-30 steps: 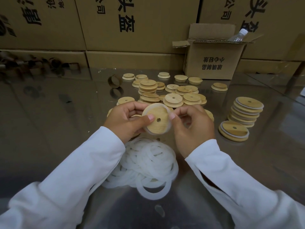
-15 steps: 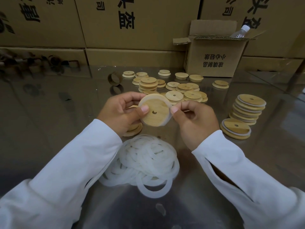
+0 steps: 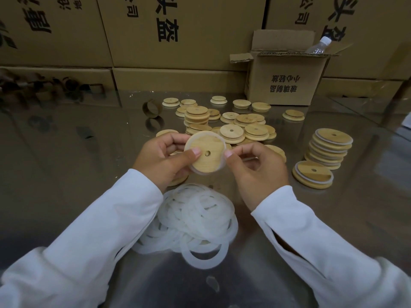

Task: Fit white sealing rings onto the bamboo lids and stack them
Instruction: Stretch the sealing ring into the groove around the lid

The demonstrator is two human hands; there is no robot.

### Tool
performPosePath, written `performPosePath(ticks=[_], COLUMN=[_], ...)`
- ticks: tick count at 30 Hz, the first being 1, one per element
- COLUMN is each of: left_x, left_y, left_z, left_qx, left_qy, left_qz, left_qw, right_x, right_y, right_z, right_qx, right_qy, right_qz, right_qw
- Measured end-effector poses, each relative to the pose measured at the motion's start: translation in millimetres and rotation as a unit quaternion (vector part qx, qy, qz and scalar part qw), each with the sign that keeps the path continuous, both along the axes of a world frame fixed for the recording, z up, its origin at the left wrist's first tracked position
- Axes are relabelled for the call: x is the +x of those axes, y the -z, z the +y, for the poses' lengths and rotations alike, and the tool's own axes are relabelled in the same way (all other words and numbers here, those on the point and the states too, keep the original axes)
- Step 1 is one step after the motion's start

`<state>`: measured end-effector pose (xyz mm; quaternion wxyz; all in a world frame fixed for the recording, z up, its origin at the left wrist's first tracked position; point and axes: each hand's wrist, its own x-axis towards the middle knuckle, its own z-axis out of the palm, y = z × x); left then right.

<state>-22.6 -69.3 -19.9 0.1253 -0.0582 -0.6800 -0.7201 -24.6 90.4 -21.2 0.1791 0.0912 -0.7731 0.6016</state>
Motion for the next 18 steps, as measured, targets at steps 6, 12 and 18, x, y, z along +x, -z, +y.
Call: performPosePath(ticks=[6, 12, 18], left_x=[1.0, 0.5, 0.2], left_y=[0.5, 0.1, 0.1], left_z=[1.2, 1.1, -1.4], left_qx=[0.004, -0.007, 0.008], left_qy=[0.011, -0.008, -0.008], left_qz=[-0.004, -0.003, -0.015], left_qw=[1.0, 1.0, 1.0], right_x=[1.1, -3.3, -4.1], right_y=[1.9, -0.7, -4.1], right_z=[2.5, 5.4, 6.9], right_qx=[0.113, 0.092, 0.087], right_qy=[0.026, 0.004, -0.031], right_qz=[0.048, -0.027, -0.073], right_qw=[0.992, 0.995, 0.993])
